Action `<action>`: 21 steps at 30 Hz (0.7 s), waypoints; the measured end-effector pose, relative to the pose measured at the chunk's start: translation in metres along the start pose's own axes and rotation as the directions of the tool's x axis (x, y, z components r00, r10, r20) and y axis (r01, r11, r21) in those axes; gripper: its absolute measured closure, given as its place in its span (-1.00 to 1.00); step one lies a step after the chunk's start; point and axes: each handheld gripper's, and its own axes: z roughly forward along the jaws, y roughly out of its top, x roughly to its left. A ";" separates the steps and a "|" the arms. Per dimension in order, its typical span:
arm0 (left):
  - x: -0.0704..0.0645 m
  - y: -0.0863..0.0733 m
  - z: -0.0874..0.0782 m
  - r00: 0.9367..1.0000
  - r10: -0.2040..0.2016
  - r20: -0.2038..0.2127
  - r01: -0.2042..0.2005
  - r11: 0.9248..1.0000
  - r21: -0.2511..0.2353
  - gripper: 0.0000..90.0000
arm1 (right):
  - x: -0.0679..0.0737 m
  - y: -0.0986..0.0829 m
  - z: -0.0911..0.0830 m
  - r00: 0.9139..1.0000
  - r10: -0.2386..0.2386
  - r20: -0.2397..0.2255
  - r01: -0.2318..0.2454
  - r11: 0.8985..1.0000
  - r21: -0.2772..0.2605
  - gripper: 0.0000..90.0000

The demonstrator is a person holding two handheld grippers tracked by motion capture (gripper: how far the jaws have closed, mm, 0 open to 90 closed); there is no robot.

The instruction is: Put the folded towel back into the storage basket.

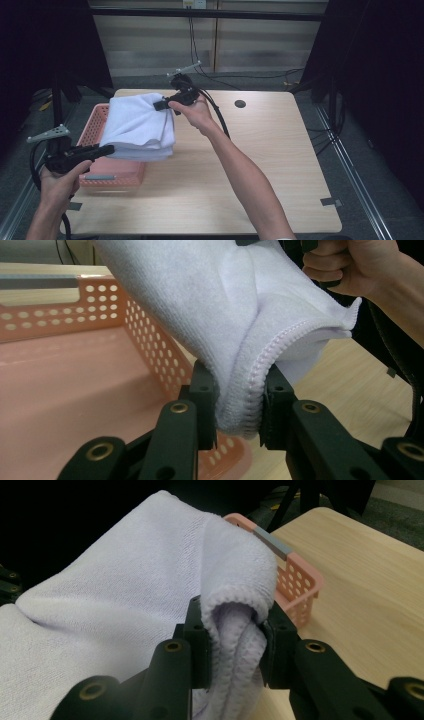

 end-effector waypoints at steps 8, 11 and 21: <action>0.014 -0.001 -0.020 0.999 -0.013 -0.033 0.012 1.000 -0.008 0.63 | 0.009 0.015 0.027 1.000 0.007 -0.021 -0.007 1.000 0.014 0.57; 0.020 -0.006 -0.027 0.999 -0.023 -0.044 0.023 1.000 -0.007 0.63 | 0.011 0.017 0.038 0.999 0.010 -0.035 -0.009 1.000 0.019 0.57; 0.033 -0.006 -0.052 0.995 -0.038 -0.090 0.035 0.999 -0.041 0.64 | 0.027 0.027 0.067 0.999 0.015 -0.038 -0.014 0.999 0.032 0.57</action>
